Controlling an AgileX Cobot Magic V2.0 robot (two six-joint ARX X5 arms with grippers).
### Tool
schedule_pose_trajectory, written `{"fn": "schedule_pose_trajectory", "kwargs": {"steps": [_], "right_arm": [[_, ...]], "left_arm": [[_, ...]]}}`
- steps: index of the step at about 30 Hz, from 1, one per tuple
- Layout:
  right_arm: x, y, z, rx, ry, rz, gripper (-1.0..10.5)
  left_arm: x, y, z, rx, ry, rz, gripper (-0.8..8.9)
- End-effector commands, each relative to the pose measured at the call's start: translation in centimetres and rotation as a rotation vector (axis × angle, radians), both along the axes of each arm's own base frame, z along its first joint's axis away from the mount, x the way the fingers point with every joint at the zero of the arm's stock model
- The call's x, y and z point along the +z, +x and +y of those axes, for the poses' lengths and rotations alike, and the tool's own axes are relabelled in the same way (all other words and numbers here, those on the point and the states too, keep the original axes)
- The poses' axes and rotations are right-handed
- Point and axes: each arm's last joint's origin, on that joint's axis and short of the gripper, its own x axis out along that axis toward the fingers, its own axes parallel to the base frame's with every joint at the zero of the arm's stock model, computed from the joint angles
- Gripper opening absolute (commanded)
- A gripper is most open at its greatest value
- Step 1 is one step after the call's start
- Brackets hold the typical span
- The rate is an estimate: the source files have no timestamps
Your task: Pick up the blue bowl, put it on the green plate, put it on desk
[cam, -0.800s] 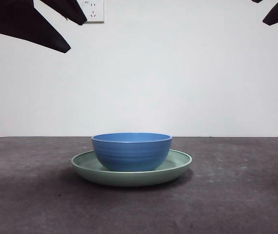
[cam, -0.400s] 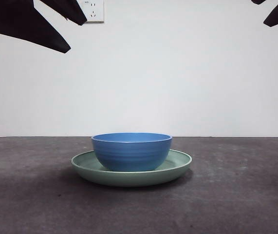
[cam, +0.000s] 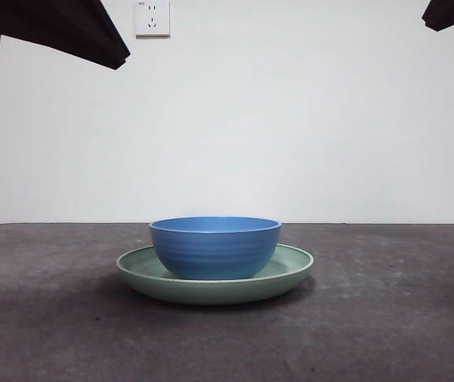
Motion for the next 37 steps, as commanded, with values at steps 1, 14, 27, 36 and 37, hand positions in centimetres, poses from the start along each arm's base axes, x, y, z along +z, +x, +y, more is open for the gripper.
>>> {"fn": "schedule_pose_trajectory", "kwargs": {"steps": [1, 14, 27, 36, 37], "right_arm": [[0.6, 0.1, 0.2, 0.017, 0.004, -0.028, 0.1], [0.7, 0.2, 0.2, 0.017, 0.01, -0.041, 0.1], [0.7, 0.2, 0.2, 0.017, 0.01, -0.04, 0.1], [0.7, 0.2, 0.2, 0.017, 0.01, -0.041, 0.1], [0.7, 0.2, 0.2, 0.017, 0.01, -0.041, 0.1]], "left_arm": [[0.2, 0.0, -0.2, -0.008, -0.007, -0.002, 0.09], [0.2, 0.0, -0.2, -0.008, -0.009, -0.004, 0.09], [1.6, -0.4, 1.3, 0.055, -0.011, -0.163, 0.09], [6.8, -2.6, 8.5, 0.446, -0.121, -0.713, 0.09], [7.0, -3.3, 9.4, 0.502, -0.122, -0.771, 0.09]]}}
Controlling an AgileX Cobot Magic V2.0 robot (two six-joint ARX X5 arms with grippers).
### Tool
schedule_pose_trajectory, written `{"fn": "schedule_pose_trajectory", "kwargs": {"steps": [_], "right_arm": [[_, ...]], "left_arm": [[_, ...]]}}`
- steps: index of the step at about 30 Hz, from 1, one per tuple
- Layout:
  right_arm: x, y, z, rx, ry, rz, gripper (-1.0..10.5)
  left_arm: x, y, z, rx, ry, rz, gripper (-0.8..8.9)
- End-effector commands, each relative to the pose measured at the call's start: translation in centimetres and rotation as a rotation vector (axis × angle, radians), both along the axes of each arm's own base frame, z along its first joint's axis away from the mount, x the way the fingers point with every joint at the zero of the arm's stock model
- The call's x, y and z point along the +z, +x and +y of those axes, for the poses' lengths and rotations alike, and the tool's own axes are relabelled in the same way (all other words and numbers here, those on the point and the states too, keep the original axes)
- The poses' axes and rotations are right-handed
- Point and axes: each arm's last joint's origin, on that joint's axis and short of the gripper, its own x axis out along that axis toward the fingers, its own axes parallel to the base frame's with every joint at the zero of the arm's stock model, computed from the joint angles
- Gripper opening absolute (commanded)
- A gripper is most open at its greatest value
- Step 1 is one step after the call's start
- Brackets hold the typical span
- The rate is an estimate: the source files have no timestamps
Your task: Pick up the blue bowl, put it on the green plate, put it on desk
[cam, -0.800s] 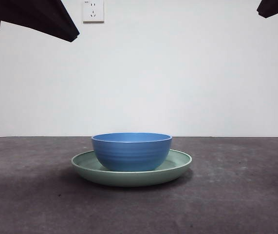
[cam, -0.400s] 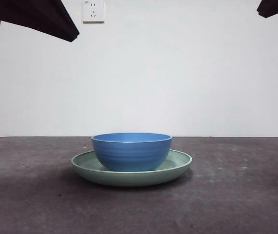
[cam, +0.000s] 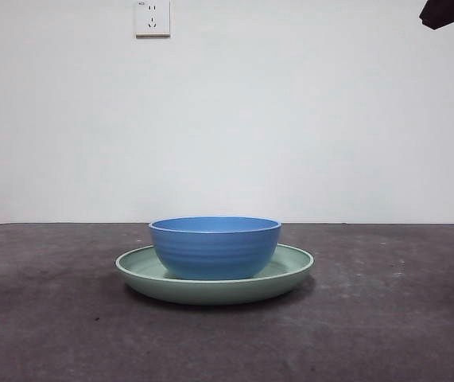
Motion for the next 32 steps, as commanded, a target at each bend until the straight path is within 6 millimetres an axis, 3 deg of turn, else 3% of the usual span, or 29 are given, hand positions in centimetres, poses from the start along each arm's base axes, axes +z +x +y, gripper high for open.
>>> {"fn": "schedule_pose_trajectory", "kwargs": {"steps": [1, 5, 10, 22, 32], "right_arm": [[0.6, 0.1, 0.2, 0.012, 0.008, -0.026, 0.1], [0.6, 0.1, 0.2, 0.012, 0.008, -0.026, 0.1], [0.6, 0.1, 0.2, 0.012, 0.008, -0.026, 0.1], [0.6, 0.1, 0.2, 0.012, 0.008, -0.026, 0.1], [0.6, 0.1, 0.2, 0.012, 0.008, -0.026, 0.1]], "left_arm": [[0.4, -1.4, 1.8, 0.123, 0.023, -0.139, 0.09], [-0.6, -3.1, 3.7, 0.355, 0.013, -0.248, 0.09], [-4.2, -3.8, 4.6, 0.512, 0.006, -0.308, 0.09], [-14.7, -2.4, 5.0, 0.559, -0.028, -0.205, 0.09], [-18.7, -2.0, 5.0, 0.562, -0.059, -0.117, 0.09]]}}
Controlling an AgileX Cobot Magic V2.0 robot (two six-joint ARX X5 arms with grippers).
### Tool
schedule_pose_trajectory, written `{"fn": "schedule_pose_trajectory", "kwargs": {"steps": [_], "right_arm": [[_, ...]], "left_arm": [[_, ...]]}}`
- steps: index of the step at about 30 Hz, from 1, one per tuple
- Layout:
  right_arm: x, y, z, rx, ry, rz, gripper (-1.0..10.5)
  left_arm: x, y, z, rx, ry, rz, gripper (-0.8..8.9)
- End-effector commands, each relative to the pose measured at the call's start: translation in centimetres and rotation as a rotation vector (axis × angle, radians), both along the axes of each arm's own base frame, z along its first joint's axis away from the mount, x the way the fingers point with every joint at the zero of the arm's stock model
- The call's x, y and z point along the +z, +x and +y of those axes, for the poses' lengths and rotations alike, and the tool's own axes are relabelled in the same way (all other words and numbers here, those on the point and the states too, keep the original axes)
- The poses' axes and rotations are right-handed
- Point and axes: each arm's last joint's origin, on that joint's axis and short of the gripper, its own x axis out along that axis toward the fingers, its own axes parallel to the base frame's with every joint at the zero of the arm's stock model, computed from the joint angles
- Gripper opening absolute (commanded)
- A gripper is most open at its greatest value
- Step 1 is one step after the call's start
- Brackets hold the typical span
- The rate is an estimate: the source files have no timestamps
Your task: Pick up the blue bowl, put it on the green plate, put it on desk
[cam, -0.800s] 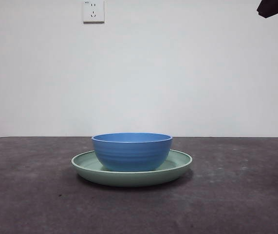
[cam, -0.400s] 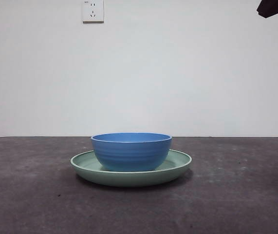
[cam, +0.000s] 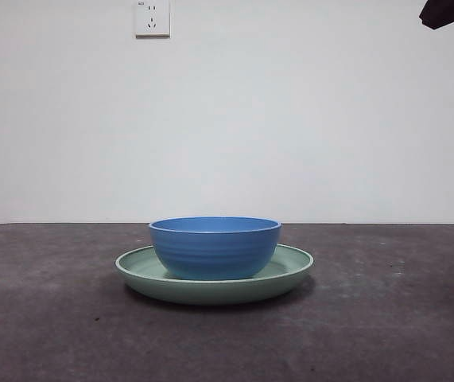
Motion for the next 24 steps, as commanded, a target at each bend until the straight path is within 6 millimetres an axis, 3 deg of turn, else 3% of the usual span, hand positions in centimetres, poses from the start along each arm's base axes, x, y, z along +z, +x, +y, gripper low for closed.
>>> {"fn": "schedule_pose_trajectory", "kwargs": {"steps": [1, 12, 24], "right_arm": [[0.6, 0.1, 0.2, 0.012, 0.008, -0.026, 0.1], [0.6, 0.1, 0.2, 0.012, 0.008, -0.026, 0.1], [0.6, 0.1, 0.2, 0.012, 0.008, -0.026, 0.1]], "left_arm": [[-0.5, 0.1, 0.0, 0.004, -0.027, 0.01, 0.09], [-2.5, 0.0, 0.0, 0.007, -0.041, 0.191, 0.09], [-2.5, 0.0, 0.0, 0.009, -0.067, 0.192, 0.09]]}}
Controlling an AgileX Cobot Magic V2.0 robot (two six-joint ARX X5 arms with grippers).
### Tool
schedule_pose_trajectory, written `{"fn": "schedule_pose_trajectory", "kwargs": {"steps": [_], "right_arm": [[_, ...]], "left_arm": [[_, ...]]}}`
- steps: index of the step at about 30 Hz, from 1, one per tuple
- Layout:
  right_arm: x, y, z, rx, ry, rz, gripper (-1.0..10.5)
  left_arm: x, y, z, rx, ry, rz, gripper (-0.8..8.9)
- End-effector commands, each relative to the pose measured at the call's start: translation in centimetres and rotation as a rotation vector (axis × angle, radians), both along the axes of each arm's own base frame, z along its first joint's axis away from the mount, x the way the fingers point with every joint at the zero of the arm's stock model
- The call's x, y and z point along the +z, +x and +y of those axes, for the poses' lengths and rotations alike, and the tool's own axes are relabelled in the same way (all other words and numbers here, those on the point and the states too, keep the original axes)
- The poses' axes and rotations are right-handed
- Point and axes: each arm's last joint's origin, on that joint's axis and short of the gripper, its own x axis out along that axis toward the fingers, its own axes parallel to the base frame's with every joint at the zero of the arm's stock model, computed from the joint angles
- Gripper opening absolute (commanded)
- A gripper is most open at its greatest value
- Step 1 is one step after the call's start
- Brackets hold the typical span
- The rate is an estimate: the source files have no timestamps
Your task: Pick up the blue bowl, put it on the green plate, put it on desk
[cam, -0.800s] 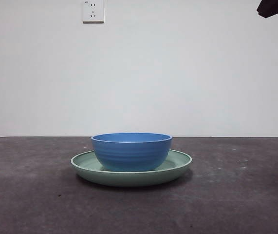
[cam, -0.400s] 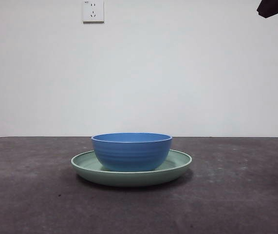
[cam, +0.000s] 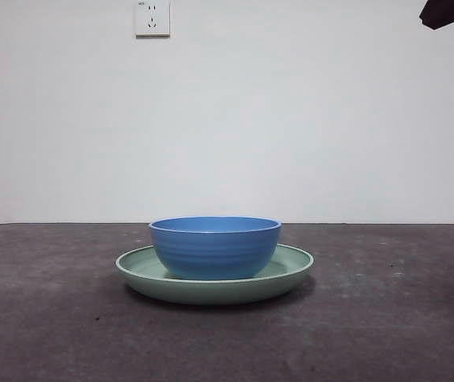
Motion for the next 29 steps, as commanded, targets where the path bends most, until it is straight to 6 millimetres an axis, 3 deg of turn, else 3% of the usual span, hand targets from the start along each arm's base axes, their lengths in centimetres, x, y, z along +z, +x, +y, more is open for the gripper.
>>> {"fn": "schedule_pose_trajectory", "kwargs": {"steps": [1, 18, 22, 29], "right_arm": [[0.6, 0.1, 0.2, 0.012, 0.008, -0.026, 0.1], [0.7, 0.0, -0.1, 0.002, 0.011, -0.039, 0.1], [1.5, -0.5, -1.6, -0.029, 0.001, -0.173, 0.1], [2.4, -2.0, -5.0, -0.304, 0.038, -0.498, 0.1]], "left_arm": [[-0.7, 0.1, 0.0, 0.005, -0.006, 0.024, 0.09], [-0.7, 0.1, 0.0, 0.005, -0.006, 0.025, 0.09], [-0.7, 0.1, 0.0, 0.005, -0.006, 0.025, 0.09], [-0.7, 0.1, 0.0, 0.005, -0.006, 0.024, 0.09]]}}
